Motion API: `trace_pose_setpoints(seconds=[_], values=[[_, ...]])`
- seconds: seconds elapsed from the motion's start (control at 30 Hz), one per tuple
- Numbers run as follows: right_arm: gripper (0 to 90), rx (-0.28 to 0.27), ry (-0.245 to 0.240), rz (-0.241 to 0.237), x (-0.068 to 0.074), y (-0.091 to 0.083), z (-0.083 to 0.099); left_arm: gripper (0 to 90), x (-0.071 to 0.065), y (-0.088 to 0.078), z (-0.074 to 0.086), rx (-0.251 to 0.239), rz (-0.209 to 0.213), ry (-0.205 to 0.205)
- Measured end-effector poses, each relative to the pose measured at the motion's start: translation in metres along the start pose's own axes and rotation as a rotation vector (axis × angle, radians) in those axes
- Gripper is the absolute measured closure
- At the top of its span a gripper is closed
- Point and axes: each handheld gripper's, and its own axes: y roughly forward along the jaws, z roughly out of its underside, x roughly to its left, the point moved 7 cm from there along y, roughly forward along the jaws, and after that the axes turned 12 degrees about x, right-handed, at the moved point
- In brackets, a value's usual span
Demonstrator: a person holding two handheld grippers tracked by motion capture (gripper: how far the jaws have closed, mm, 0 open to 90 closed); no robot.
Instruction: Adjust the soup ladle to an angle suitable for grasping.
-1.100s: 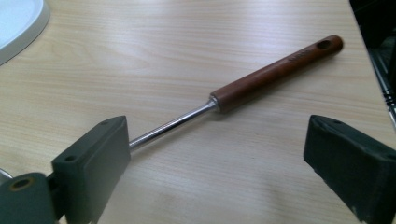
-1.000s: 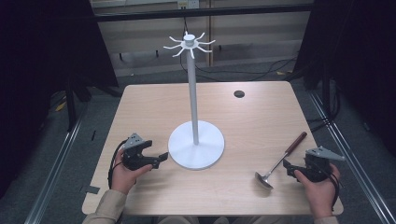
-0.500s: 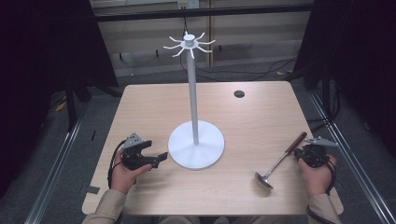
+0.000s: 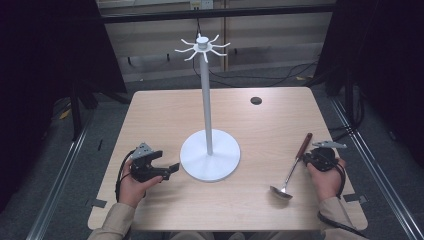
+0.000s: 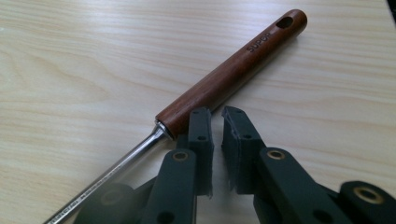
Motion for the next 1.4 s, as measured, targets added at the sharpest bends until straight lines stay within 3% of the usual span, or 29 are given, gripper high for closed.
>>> trace_pose_setpoints(seconds=[0.1, 0.3, 0.43, 0.97, 1.23, 1.4], values=[[81.6, 0.002, -0.022, -0.022, 0.007, 0.003, -0.004, 8.0, 0.001, 0.0, 0.0, 0.0, -0.001, -0.005], [81.9, -0.013, -0.006, -0.04, 0.017, 0.009, -0.012, 8.0, 0.002, -0.001, -0.001, -0.009, -0.003, -0.011], [80.7, 0.001, -0.028, -0.07, 0.026, 0.013, -0.019, 8.0, 0.004, -0.002, 0.0, -0.008, -0.005, -0.011], [78.9, 0.038, -0.088, -0.091, 0.04, 0.02, -0.032, 8.0, 0.008, -0.003, 0.002, -0.005, -0.009, -0.012], [73.2, 0.078, -0.054, -0.062, 0.038, 0.014, -0.037, 8.0, 0.008, -0.005, 0.002, -0.007, -0.007, -0.01], [66.0, 0.098, 0.007, -0.077, 0.04, -0.001, -0.046, 8.0, 0.006, -0.006, 0.001, -0.012, -0.007, -0.012]])
